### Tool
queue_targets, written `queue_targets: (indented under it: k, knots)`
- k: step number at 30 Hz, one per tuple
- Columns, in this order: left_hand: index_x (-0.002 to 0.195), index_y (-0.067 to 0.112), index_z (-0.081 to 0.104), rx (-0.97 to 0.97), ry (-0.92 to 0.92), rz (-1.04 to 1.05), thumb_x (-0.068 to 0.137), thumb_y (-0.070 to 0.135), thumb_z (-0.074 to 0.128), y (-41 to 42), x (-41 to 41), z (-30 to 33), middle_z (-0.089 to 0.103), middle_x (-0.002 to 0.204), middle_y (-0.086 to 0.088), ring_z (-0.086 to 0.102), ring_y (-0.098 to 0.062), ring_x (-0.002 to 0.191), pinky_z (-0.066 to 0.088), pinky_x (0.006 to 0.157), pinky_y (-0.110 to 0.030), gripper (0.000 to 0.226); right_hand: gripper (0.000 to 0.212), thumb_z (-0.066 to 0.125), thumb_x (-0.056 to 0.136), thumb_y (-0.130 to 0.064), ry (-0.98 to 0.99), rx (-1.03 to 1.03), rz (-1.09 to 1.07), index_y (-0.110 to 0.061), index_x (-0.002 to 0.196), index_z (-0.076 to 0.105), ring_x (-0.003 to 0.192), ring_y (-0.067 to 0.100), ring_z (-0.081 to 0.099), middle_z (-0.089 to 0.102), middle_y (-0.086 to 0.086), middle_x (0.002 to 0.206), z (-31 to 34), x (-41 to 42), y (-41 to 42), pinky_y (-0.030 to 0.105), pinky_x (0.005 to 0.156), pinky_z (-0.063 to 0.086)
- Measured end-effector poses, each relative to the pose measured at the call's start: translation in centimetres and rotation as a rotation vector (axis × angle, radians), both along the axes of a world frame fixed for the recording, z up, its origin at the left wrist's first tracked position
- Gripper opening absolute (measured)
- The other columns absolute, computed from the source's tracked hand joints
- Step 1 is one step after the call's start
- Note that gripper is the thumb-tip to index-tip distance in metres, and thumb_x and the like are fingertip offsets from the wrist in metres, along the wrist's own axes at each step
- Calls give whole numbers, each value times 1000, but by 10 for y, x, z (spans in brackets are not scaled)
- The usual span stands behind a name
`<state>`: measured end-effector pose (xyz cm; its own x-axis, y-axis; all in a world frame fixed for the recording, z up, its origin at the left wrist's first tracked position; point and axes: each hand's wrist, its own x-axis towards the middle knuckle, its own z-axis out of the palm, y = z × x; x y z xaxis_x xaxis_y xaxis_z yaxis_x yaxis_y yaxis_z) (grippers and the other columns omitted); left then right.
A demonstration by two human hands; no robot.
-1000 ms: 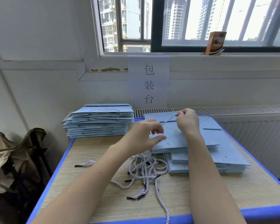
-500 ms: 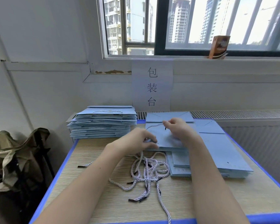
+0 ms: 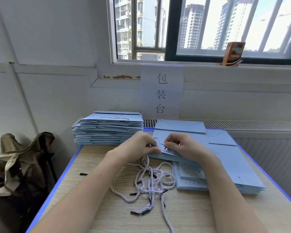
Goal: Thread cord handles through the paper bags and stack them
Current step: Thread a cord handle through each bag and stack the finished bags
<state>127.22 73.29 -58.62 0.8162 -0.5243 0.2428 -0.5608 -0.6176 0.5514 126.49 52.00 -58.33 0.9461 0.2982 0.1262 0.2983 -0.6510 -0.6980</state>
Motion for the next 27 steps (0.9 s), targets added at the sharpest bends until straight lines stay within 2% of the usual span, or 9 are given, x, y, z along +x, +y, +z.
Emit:
queue_targets:
  k: [2, 4, 6, 9, 12, 16, 19, 23, 27]
  knots:
    - [88, 20, 80, -19, -11, -4, 85, 35, 76, 1, 0, 1, 72, 79, 5, 62, -13, 74, 52, 76, -37, 16, 9, 63, 98, -23, -17, -13, 3, -19, 95, 70, 75, 12, 56, 71, 3, 89, 0, -2, 1, 22, 68, 45]
    - [87, 20, 81, -35, -24, -8, 84, 33, 78, 1, -1, 2, 72, 79, 5, 63, -11, 73, 52, 76, -35, 13, 8, 64, 98, -23, -34, -16, 19, -19, 93, 69, 74, 13, 54, 70, 8, 89, -1, -3, 2, 25, 69, 44]
    - [87, 19, 81, -33, -37, -17, 84, 31, 78, 0, -1, 1, 71, 75, 8, 61, -5, 68, 50, 69, -26, 12, 8, 64, 97, -23, -47, -28, 31, -19, 93, 69, 75, 15, 55, 70, 10, 90, -3, -2, 3, 30, 72, 46]
    - [88, 15, 81, -29, -47, -18, 86, 27, 77, -2, -3, 2, 65, 67, 10, 50, 1, 57, 36, 60, -12, 13, 8, 64, 97, -23, -67, -32, 39, -20, 92, 69, 80, 19, 60, 70, 6, 89, -3, -1, 5, 34, 79, 51]
    - [89, 15, 81, -34, -44, -28, 87, 26, 76, -2, -3, 2, 65, 67, 10, 50, 0, 58, 38, 62, -14, 13, 9, 65, 97, -24, -74, -49, 35, -26, 88, 67, 85, 22, 64, 70, 2, 88, -6, 1, 7, 34, 79, 51]
    - [89, 18, 80, -25, -82, -37, 89, 27, 73, -1, 0, 0, 71, 74, 2, 60, -16, 68, 51, 71, -37, 11, 11, 65, 97, -24, -94, -80, -7, -27, 86, 65, 78, 16, 58, 64, -3, 82, -9, 4, 8, 27, 72, 47]
    - [89, 22, 79, -28, -98, -41, 90, 29, 72, -1, 3, -2, 72, 76, 3, 64, -20, 72, 52, 73, -42, 10, 12, 64, 97, -22, -93, -95, -28, -27, 85, 65, 71, 10, 53, 60, -6, 78, -9, 5, 5, 24, 67, 43]
    - [90, 21, 79, -12, -131, -30, 91, 28, 71, -2, 4, -3, 72, 75, 6, 62, -13, 68, 53, 71, -37, 11, 13, 64, 97, -23, -98, -87, 1, -29, 85, 64, 75, 12, 55, 63, -3, 82, -8, 4, 5, 27, 72, 46]
    - [90, 18, 78, -3, -174, -34, 93, 22, 68, -3, 3, -2, 65, 69, 20, 58, 4, 64, 45, 65, -20, 11, 13, 66, 96, -23, -103, -22, 12, -29, 84, 68, 71, 12, 53, 63, -3, 78, -6, 3, 8, 29, 72, 47]
